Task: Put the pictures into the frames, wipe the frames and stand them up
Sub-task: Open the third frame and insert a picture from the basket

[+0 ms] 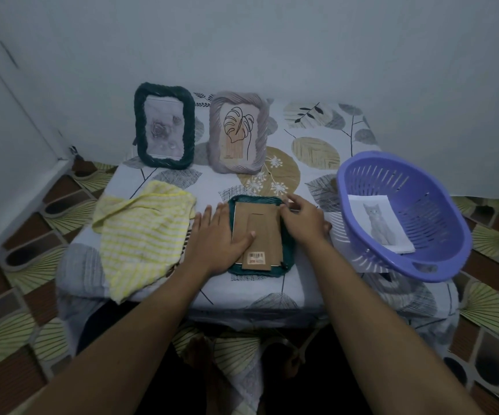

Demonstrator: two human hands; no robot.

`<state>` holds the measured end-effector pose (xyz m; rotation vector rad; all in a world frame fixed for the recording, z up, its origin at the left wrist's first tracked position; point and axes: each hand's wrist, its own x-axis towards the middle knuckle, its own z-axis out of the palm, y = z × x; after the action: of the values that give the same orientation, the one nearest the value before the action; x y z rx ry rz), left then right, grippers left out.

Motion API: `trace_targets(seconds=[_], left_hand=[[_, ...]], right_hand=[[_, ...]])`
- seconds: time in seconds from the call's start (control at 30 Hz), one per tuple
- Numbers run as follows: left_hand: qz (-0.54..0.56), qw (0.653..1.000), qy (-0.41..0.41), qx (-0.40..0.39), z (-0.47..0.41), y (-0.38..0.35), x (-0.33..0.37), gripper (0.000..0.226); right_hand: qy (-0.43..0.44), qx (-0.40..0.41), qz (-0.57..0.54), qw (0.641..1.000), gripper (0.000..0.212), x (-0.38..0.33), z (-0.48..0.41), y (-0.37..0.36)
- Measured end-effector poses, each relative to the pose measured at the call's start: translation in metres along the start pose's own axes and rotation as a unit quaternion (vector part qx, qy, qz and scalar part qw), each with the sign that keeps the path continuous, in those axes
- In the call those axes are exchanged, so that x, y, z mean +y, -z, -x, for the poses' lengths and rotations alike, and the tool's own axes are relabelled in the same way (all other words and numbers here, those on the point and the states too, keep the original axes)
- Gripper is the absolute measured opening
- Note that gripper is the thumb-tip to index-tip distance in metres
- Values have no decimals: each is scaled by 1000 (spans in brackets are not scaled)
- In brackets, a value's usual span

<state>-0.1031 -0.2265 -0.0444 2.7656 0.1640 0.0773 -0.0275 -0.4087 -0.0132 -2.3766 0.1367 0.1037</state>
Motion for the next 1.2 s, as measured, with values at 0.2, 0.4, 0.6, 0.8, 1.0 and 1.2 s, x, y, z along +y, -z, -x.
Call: trace_targets(seconds=[0.2,0.4,0.6,0.8,1.0,1.2], left_hand=[[9,1000,-1,8,0,-1,-1,95],[14,1000,-2,12,-1,-1,-1,96],[19,1000,-2,14,-1,-3,-4,96],[19,1000,0,17,-2,-4,-5,98],[24,1000,0,15,-2,-4,-4,97],[24,1000,1,13,-1,-2,-3,97]], right_hand=[[-60,20,7,998,37,-7,-16,-8],[-75,44,-5,996,31,-9,-18,-10],[-70,48,0,996,29,-12,-13,-9],[-49,53,6,997,26,-6,-13,-11],[-41,75,17,996,26,-6,-13,-15],[34,12,80,996,38,-3,0,-5]])
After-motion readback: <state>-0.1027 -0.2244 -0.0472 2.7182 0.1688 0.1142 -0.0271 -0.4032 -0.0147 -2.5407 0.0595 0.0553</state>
